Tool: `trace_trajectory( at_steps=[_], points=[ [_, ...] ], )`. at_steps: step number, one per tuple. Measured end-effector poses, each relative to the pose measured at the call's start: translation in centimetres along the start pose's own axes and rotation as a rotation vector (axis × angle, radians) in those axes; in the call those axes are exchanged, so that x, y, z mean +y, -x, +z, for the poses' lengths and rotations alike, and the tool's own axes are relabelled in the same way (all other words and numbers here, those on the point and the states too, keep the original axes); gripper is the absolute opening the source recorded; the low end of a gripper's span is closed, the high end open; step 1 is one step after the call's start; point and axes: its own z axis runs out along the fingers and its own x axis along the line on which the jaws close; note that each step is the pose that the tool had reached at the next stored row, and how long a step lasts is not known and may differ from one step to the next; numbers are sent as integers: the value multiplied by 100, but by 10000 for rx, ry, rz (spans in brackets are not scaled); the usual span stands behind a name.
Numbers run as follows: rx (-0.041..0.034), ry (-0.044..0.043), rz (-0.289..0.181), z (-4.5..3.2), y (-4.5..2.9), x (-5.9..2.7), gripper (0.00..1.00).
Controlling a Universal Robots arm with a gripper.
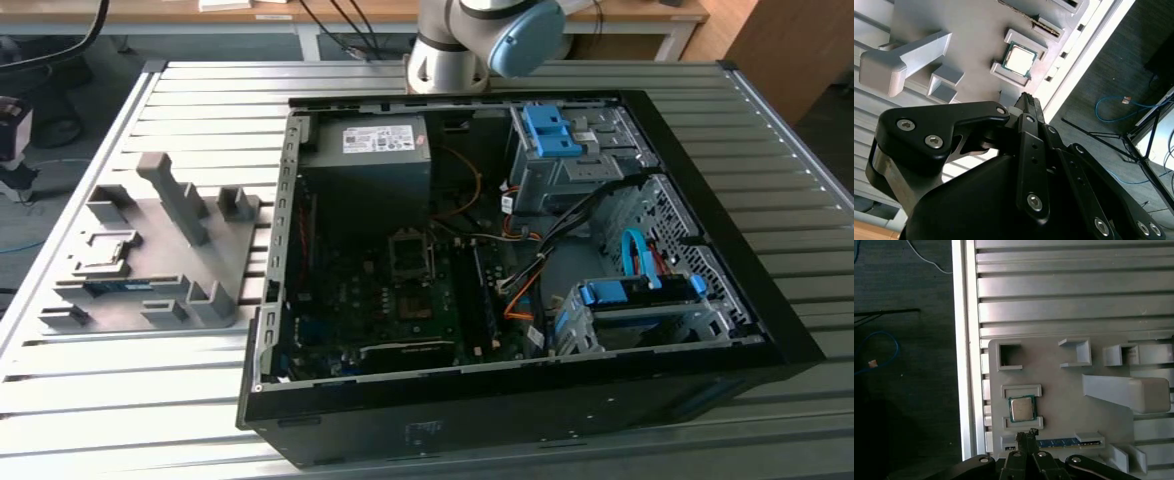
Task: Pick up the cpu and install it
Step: 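Reach for the cpu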
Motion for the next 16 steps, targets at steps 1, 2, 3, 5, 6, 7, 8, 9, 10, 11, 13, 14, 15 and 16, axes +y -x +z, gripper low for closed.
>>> trace_trajectory(
  at_steps=[1,2,3,5,6,7,8,9,10,11,13,14,15,16],
  points=[
    [-1,1,0,9,-2,0,10],
    [-1,1,0,19,-3,-1,10],
    [-1,1,0,27,-4,-1,10],
    [-1,1,1,43,-7,-2,10],
    [0,0,0,51,-8,-3,10],
    [-1,1,0,59,-9,-3,10],
    [-1,1,0,67,-10,-3,10],
    [-1,1,0,75,-11,-4,10],
    [-1,0,0,83,-12,-4,10],
    [0,1,0,93,-13,-5,10],
    [-1,1,0,115,-16,-6,10],
    [-1,1,0,125,-18,-6,10],
    [-1,1,1,135,-21,-7,10],
    [-2,1,1,143,-25,-4,10]
  ],
)
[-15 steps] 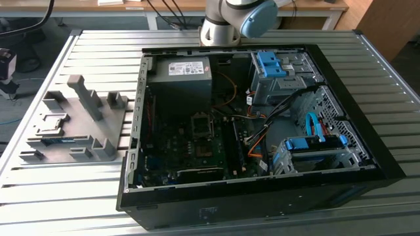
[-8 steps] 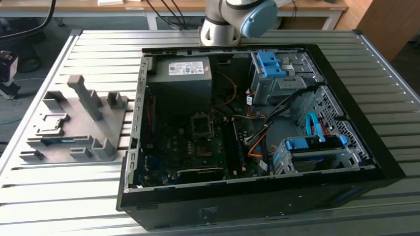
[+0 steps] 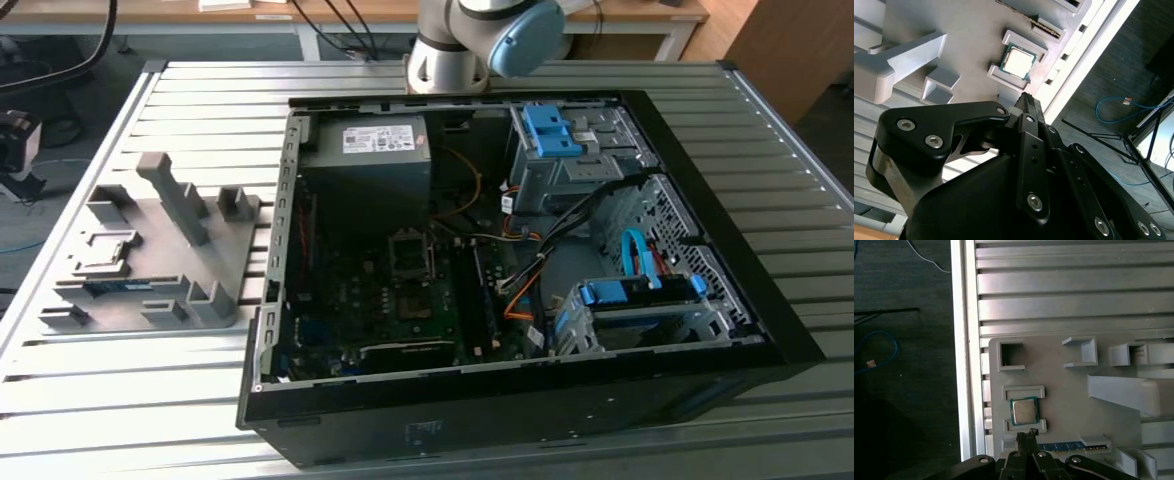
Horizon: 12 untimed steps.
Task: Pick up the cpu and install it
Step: 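Reach for the cpu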
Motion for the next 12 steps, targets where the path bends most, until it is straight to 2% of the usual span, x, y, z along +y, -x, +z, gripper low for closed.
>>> trace_trajectory(
  at_steps=[3,10,12],
  points=[
    [1,-1,-1,24,-10,17,10],
    [3,0,-1,148,-17,25,10],
    [15,-3,-4,184,1,28,10]
  ],
)
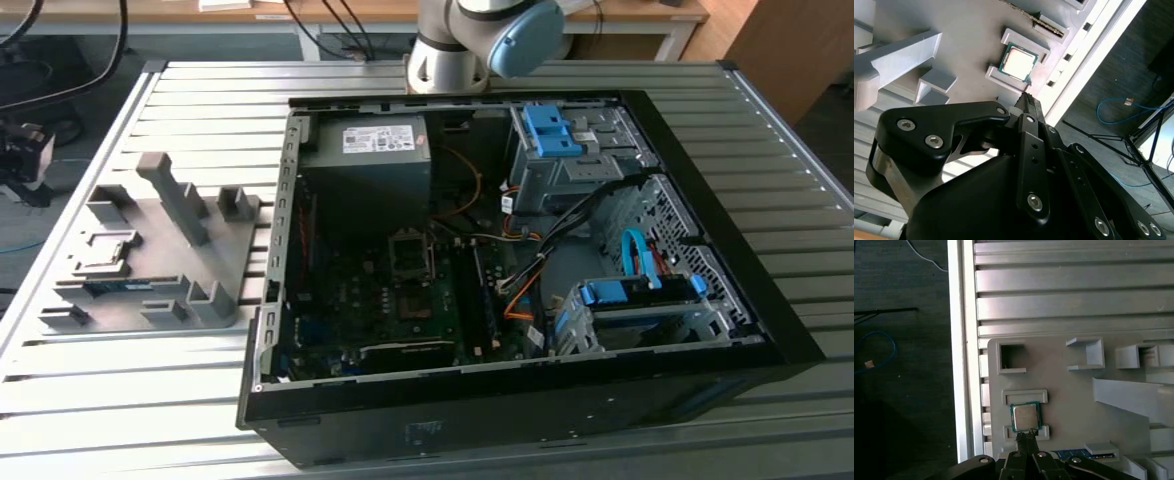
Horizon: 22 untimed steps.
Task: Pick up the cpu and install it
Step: 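Reach for the cpu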
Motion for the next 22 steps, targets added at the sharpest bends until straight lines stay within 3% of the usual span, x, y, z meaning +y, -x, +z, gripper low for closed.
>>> trace_trajectory(
  at_steps=[3,4,6,10,11,16,22],
  points=[
    [33,0,-7,49,86,7,10],
    [77,-4,-5,62,117,8,10],
    [245,-16,-2,81,167,11,10],
    [712,-52,0,113,249,16,10],
    [777,-57,-15,123,259,16,10],
    [805,-81,-595,164,259,17,10],
    [813,-93,-610,263,250,106,10]
  ],
)
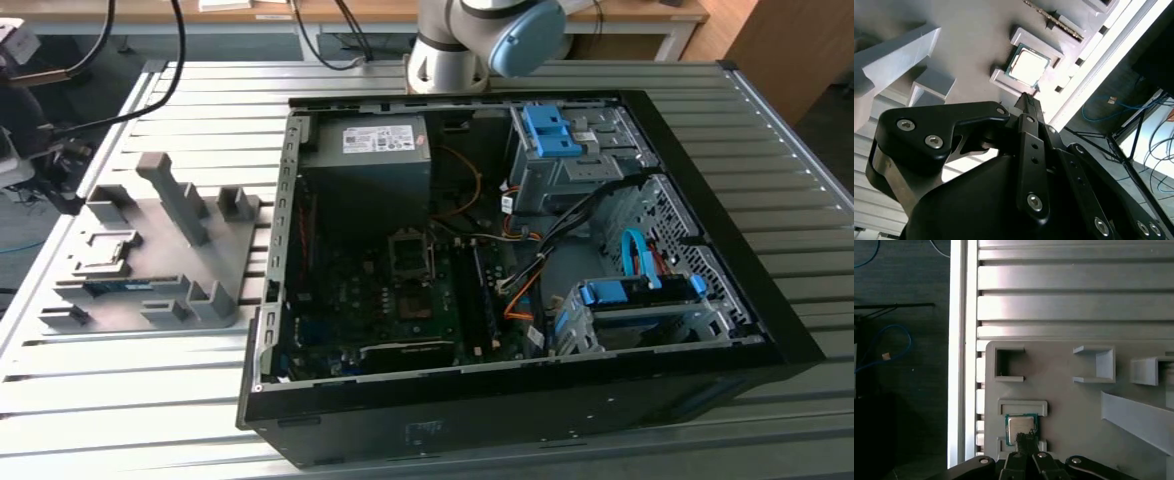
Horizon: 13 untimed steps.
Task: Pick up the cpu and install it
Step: 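Reach for the cpu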
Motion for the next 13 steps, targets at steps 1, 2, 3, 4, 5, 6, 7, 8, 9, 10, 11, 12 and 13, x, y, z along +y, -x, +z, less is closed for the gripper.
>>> trace_trajectory(
  at_steps=[1,2,3,4,5,6,7,8,9,10,11,12,13],
  points=[
    [4,0,-1,17,2,1,10],
    [5,-1,-1,34,2,1,10],
    [7,-2,-1,53,3,0,10],
    [6,-24,-1,67,3,0,10],
    [5,-73,3,78,3,0,10],
    [6,-132,5,88,4,-1,10],
    [4,-175,6,102,5,-1,10],
    [5,-196,5,120,6,-1,10],
    [6,-196,3,138,7,-1,10],
    [8,-197,0,156,8,-1,10],
    [11,-198,-1,174,8,-2,10],
    [12,-198,-2,192,9,-2,10],
    [13,-197,-3,210,10,-3,10]
  ],
)
